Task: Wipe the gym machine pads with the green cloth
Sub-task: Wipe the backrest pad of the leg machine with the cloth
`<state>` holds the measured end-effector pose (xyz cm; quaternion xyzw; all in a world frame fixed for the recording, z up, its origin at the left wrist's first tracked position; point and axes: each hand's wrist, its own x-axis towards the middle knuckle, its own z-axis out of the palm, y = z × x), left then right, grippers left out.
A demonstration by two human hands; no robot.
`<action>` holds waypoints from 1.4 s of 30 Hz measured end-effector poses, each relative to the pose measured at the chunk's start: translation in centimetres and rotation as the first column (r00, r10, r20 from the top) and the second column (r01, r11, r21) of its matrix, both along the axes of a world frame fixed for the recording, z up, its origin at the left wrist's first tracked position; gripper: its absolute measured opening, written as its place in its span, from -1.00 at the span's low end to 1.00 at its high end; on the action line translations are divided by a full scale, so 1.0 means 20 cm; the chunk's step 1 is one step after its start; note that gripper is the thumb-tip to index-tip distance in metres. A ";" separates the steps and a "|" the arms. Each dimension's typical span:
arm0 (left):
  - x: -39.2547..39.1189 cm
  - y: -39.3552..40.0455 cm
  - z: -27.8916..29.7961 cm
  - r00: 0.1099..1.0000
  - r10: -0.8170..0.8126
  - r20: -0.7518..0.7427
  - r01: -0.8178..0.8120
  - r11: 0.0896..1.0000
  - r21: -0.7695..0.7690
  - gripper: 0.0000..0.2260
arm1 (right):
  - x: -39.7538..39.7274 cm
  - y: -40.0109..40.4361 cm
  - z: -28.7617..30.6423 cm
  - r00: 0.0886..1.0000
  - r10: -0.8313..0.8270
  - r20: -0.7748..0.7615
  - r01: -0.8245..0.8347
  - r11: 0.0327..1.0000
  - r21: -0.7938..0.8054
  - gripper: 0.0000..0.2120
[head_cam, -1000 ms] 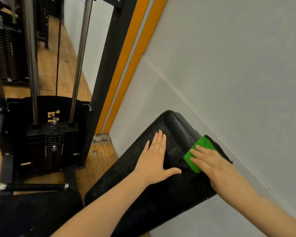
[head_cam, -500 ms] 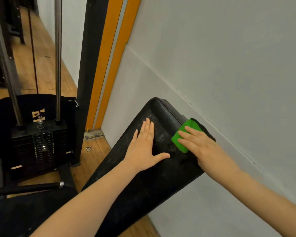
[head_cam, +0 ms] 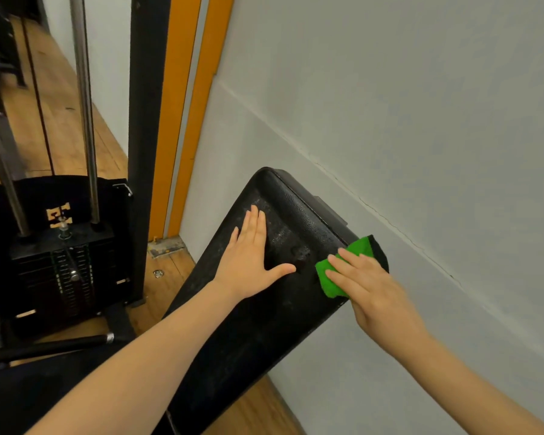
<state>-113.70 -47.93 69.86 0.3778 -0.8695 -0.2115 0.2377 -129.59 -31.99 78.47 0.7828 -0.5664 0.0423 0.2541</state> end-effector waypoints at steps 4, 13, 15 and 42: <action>0.00 0.01 0.00 1.000 -0.002 -0.007 0.002 1.000 0.010 0.02 | 0.01 0.13 -0.13 1.000 -0.004 0.016 0.004 1.000 -0.015 -0.61; -0.01 0.01 -0.01 1.000 0.009 -0.017 -0.009 1.000 0.001 0.00 | 0.05 0.07 -0.18 0.973 -0.156 0.171 0.190 0.960 -0.206 -0.61; -0.01 0.01 0.00 1.000 0.008 -0.021 -0.007 1.000 0.006 0.00 | 0.05 0.13 -0.29 0.982 -0.120 0.143 0.139 0.982 -0.130 -0.63; 0.02 0.00 0.02 0.999 -0.032 0.044 0.032 0.999 -0.007 -0.01 | 0.10 0.03 -0.07 0.988 -0.088 -0.131 0.076 0.993 -0.091 -0.61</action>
